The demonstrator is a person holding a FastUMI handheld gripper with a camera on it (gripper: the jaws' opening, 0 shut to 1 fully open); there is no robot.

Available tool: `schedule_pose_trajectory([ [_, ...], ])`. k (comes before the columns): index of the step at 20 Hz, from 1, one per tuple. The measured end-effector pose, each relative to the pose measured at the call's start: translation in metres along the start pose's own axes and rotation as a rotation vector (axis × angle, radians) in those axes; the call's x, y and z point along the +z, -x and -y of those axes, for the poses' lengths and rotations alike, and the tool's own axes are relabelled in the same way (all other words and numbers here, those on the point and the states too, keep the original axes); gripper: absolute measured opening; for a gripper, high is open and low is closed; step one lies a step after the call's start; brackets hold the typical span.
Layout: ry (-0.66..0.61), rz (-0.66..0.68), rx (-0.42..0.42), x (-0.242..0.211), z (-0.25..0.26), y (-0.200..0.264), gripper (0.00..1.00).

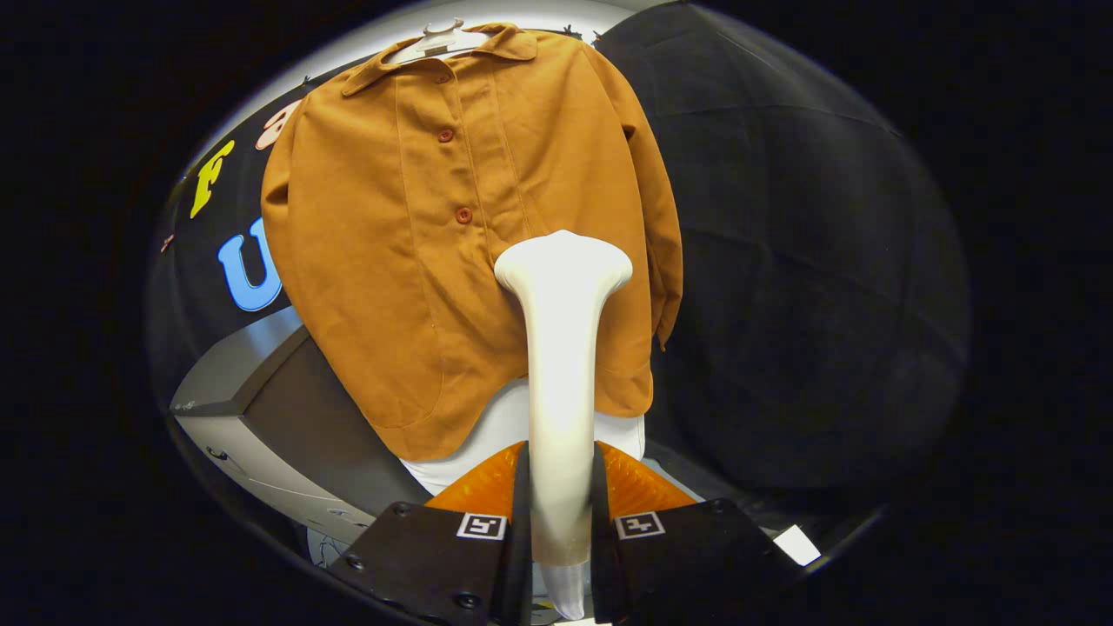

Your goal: Iron the clothes twice with a garment steamer, once on the left side and once on the right side.

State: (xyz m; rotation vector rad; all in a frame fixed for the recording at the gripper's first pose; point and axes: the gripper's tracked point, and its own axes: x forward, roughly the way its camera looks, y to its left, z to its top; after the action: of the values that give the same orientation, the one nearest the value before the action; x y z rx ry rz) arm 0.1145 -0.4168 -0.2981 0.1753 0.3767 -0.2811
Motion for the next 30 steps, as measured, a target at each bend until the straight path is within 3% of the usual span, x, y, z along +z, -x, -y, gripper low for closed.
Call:
schedule_pose_trajectory([
  [8, 0.016, -0.077, -0.005, -0.052, -0.003, 0.03, 0.31],
  [14, 0.037, -0.037, 0.023, -0.046, -0.027, 0.07, 0.31],
  [21, 0.051, 0.08, 0.059, 0.013, -0.065, 0.112, 0.31],
  [30, 0.06, 0.274, 0.106, 0.127, -0.135, 0.158, 0.3],
])
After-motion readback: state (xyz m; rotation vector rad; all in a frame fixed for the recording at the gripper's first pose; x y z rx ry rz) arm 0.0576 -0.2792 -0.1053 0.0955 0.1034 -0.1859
